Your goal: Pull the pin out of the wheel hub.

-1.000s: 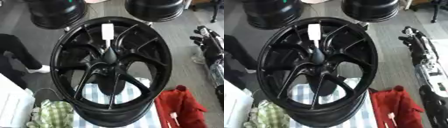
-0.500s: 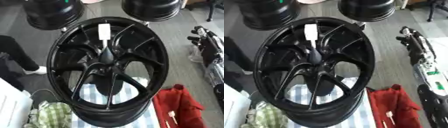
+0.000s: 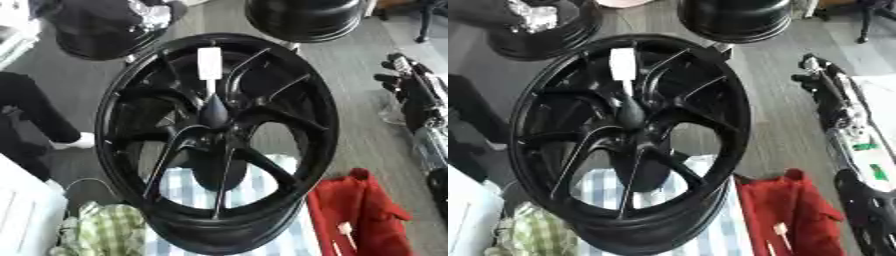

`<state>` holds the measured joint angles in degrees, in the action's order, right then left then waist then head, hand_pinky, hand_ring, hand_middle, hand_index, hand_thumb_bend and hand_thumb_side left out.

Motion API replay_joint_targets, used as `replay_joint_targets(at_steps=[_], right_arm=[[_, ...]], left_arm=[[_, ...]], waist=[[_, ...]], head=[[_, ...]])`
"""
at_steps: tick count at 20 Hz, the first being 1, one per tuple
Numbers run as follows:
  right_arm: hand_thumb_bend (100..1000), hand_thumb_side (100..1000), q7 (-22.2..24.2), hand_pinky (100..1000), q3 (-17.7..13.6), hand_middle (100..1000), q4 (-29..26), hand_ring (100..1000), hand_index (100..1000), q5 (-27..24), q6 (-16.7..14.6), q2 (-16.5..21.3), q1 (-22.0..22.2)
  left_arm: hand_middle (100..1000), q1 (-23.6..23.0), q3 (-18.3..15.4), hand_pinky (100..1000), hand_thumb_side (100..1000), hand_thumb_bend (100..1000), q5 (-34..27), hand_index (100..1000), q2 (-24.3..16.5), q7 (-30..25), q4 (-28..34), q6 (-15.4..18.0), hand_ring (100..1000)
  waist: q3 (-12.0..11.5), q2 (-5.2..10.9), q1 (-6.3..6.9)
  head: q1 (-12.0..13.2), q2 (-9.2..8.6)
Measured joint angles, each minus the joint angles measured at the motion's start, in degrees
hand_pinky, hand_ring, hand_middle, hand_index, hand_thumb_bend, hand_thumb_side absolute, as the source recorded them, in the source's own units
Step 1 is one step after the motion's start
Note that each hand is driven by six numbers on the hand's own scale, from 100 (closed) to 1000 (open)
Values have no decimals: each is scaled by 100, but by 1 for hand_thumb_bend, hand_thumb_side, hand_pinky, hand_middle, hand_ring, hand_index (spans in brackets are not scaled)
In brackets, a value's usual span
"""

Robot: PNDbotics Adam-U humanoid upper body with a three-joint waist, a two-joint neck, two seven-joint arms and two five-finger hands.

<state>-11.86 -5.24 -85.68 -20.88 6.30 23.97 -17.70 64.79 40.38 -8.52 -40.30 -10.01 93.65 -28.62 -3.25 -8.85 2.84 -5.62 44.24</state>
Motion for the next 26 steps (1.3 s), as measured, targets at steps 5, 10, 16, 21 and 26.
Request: replay_joint_targets(at_steps=[5,10,16,21,26], right_arm=[[100,534,-7,932,1,761,3,727,794,-2,6,0,0],[100,535,-13,931,4,760,14,725,792,-2,12,0,-2],[100,533,-21,930,19,757,31,721,790,-2,21,0,-21],[100,533,-24,929,37,756,32,720,789,-5,25,-1,-39],[100,534,-24,930,38,754,32,718,788,-7,27,-5,-44]], left_arm=[[774,154,157,910,173,427,399,810,266,-470,-571,26,857],[776,283,281,917,299,497,796,808,540,-952,-1179,163,860],[772,385,303,913,302,538,1341,786,866,-1519,-1764,577,859],[772,443,282,911,248,531,1812,786,1077,-1981,-2202,989,858],[778,494,104,912,230,523,2300,795,1300,-2476,-2612,1401,860]], waist=[[0,8,3],[1,16,11],[13,16,12],[37,16,14],[58,15,14]], head=[[8,0],[29,0],[60,0],[104,0],[134,0]])
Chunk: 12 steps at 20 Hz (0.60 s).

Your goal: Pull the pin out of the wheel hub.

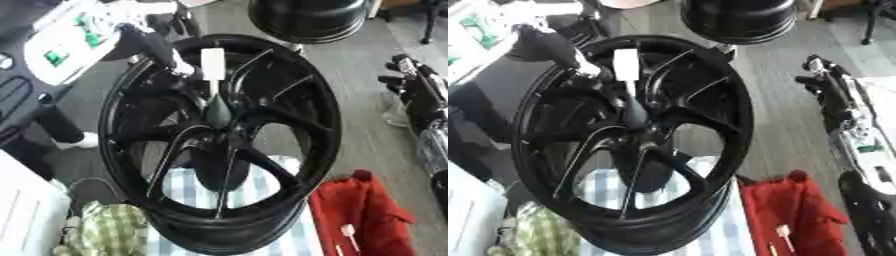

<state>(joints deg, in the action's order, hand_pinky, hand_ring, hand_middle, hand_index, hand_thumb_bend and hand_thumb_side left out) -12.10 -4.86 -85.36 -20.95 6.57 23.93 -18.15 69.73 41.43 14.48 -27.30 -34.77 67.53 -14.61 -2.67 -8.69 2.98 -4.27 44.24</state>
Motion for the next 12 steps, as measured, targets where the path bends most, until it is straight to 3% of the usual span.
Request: replay_joint_targets(at_steps=[12], right_arm=[[100,533,-38,929,1,751,0,712,784,-44,29,-64,-49]], left_arm=[[780,91,-727,915,239,483,1210,799,507,-1219,-576,807,862]], waist=[[80,-25,-4]], head=[[72,0]])
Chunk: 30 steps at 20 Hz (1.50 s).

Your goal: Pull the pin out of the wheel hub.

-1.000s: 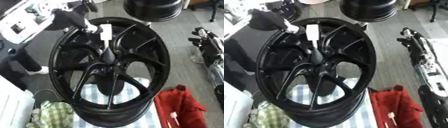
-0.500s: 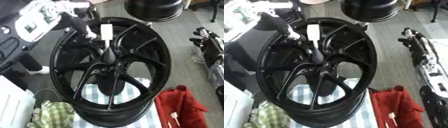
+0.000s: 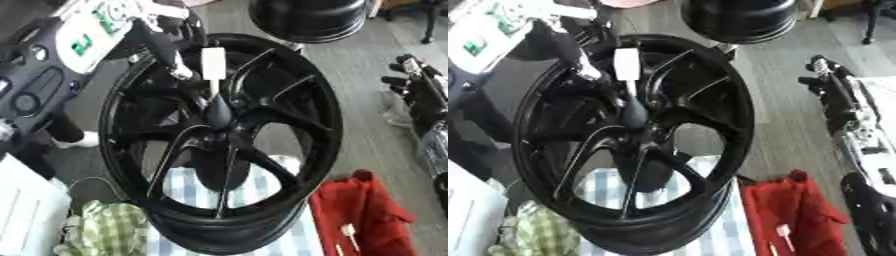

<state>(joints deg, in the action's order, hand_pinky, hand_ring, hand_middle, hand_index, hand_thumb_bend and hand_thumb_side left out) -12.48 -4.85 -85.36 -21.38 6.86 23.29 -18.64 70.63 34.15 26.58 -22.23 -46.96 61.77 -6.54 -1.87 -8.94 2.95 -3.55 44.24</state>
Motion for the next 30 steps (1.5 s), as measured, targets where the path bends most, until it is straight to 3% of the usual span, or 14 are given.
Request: replay_joint_targets(at_steps=[6,13,23,30], right_arm=[[100,533,-40,929,0,749,0,709,782,-5,16,-44,-8],[100,530,-78,928,2,747,0,706,780,-9,28,-61,-36],[100,532,-103,929,16,747,0,706,780,-11,48,-88,-50],[100,532,-103,929,33,748,0,707,780,-28,51,-105,-49]], left_arm=[[776,1,-192,912,246,461,214,792,115,-430,-154,219,857],[773,13,-211,913,271,451,140,793,195,-486,-177,256,855],[766,77,-185,907,213,469,276,787,241,-492,-133,253,851],[766,103,-201,910,367,576,616,810,348,-494,-105,249,852]], waist=[[16,-8,0],[29,-17,0],[56,-24,4],[76,-24,4]], head=[[32,0],[48,0],[54,0],[71,0]])
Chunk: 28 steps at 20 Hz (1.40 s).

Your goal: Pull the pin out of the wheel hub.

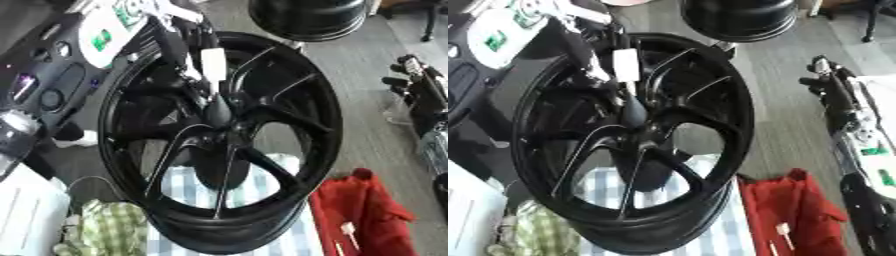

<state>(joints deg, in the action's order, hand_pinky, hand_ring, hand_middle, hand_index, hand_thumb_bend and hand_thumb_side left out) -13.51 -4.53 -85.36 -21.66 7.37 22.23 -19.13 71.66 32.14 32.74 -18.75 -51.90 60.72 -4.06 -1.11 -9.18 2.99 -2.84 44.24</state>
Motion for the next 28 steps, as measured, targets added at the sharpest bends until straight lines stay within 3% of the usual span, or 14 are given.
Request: replay_joint_targets(at_steps=[10,20,24,28], right_arm=[[100,535,1,930,0,749,0,708,780,-19,1,-29,0],[100,535,1,931,0,750,-1,709,781,-24,1,-30,0],[100,535,1,932,0,751,-2,710,781,-25,1,-31,-1],[100,536,-1,932,0,751,-2,710,782,-25,1,-32,-4]], left_arm=[[716,3,-54,879,250,448,218,756,90,-8,0,-41,818],[626,6,-94,851,216,387,482,662,116,0,4,-172,770],[584,7,-105,836,216,346,528,600,121,-1,4,-210,736],[530,7,-128,805,135,257,531,522,152,-9,13,-283,678]], waist=[[30,-1,1],[30,-5,1],[30,-7,0],[30,-10,0]], head=[[17,0],[24,0],[28,0],[28,0]])
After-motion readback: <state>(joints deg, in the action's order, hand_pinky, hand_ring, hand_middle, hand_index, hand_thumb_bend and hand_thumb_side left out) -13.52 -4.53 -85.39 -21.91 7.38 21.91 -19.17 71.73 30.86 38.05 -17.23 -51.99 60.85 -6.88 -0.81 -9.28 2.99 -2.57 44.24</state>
